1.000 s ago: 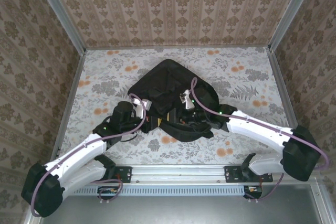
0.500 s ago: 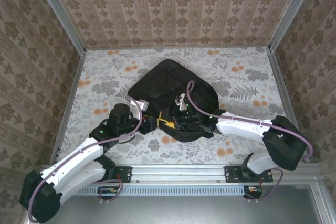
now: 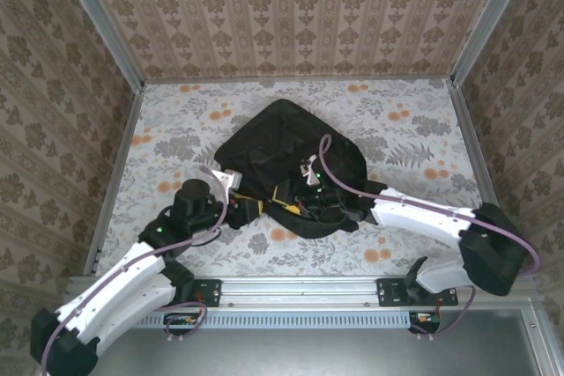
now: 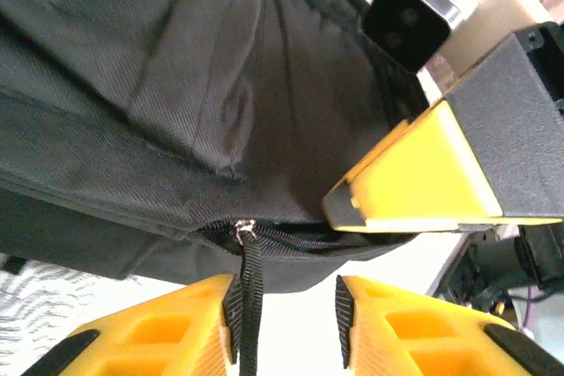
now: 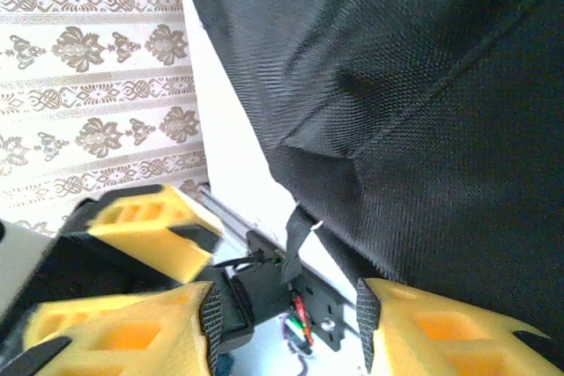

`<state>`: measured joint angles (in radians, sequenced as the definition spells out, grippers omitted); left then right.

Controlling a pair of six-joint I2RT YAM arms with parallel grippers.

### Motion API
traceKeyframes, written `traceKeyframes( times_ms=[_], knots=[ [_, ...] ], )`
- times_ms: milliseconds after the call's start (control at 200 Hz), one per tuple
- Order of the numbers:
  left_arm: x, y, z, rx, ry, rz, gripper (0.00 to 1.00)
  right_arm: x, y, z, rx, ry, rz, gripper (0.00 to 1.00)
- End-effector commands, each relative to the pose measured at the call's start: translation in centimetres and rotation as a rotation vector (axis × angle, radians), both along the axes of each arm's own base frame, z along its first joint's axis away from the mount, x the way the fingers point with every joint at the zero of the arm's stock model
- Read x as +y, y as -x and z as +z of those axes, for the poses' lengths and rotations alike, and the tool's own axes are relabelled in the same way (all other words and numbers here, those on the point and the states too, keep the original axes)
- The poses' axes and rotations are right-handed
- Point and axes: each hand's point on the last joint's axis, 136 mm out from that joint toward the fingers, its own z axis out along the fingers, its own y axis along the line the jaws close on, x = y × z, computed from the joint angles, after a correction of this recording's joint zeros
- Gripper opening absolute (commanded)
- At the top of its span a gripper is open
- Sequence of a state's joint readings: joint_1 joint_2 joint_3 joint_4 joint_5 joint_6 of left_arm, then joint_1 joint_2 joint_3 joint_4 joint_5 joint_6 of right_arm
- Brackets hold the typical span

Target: Pack the student bag

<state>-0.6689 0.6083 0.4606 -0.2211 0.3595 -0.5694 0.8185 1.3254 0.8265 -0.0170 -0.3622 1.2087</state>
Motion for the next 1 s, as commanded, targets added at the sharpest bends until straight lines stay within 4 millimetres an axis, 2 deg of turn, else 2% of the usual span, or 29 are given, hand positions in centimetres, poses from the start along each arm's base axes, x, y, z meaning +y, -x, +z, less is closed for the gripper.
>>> traceKeyframes(
  times_ms=[0,90,155,260,405,420,510,620,745,995],
  knots=[
    [3.9,-0.9,1.9,-0.039,-0.094,0.194,0.43,-2.5,0.6,2.0,-0.118,0.159,-0.002,0.49],
    [6.2,-1.5,1.7,0.021,-0.169,0.311,0.59,-2.2,1.9,2.2,-0.151,0.22,0.043,0.51],
    [7.2,-2.0,1.3,0.102,-0.202,0.369,0.67,-1.9,2.9,1.3,-0.168,0.312,0.079,0.53],
    [9.4,-3.0,0.7,0.224,-0.277,0.489,0.7,-1.0,3.9,0.6,-0.22,0.433,0.104,0.55],
    [10.9,-4.5,2.0,0.196,-0.297,0.52,0.73,0.7,4.2,1.2,-0.281,0.474,0.081,0.6],
    [11.1,-4.5,2.0,0.192,-0.299,0.522,0.73,0.9,4.2,0.4,-0.27,0.492,0.08,0.6],
    [12.2,-5.1,2.2,0.162,-0.325,0.55,0.75,1.6,4.3,-0.9,-0.22,0.496,0.063,0.62],
    [13.7,-5.5,1.0,0.157,-0.375,0.603,0.76,2.4,4.1,-1.9,-0.151,0.481,-0.001,0.64],
    [13.8,-5.3,0.4,0.136,-0.369,0.61,0.76,2.6,3.8,-2.5,-0.061,0.504,-0.127,0.62],
    [13.9,-5.2,1.0,0.08,-0.366,0.61,0.76,4.8,3.0,-2.0,-0.09,0.519,-0.248,0.63]
  ],
)
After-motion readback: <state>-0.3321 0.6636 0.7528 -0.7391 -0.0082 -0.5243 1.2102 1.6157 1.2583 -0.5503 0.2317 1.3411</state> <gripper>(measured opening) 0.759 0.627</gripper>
